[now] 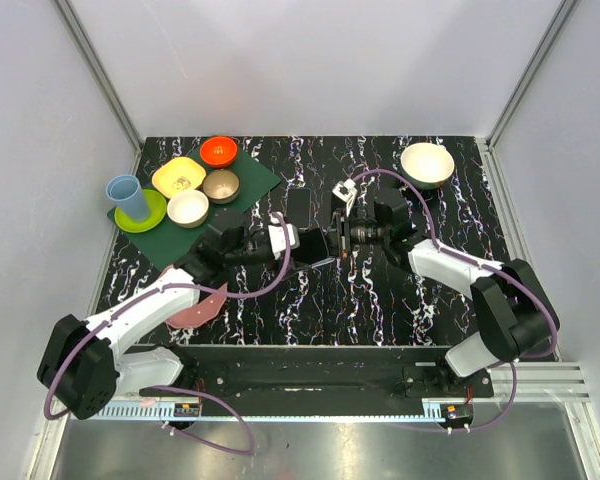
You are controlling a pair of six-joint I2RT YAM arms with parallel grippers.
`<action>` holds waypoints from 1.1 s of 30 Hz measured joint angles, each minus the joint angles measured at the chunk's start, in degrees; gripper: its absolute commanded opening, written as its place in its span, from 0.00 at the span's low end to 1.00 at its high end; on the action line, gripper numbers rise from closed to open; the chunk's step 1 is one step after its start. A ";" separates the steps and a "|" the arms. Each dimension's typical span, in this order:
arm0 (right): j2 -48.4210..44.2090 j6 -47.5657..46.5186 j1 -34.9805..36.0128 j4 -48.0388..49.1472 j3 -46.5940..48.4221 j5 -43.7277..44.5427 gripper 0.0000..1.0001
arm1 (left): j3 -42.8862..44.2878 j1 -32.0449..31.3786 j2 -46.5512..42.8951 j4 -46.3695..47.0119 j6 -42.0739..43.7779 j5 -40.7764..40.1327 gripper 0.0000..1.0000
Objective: Take the phone out of the phone case
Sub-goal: Remove the phone case from the phone.
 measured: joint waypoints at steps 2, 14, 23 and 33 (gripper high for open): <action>-0.44 -0.81 0.22 0.00 -0.17 0.50 0.00 | 0.00 1.11 0.13 0.59 -1.64 1.97 0.00; -2.10 -4.04 1.22 -0.02 -1.01 2.93 0.00 | 0.00 4.92 0.37 3.28 -7.30 9.25 0.00; -3.23 -8.02 1.79 0.59 -1.86 7.04 0.00 | -0.09 7.93 0.74 5.16 -13.66 12.92 0.00; -3.69 -10.21 1.92 1.20 -1.92 9.53 0.00 | -0.61 10.14 1.18 5.40 -17.29 13.46 0.00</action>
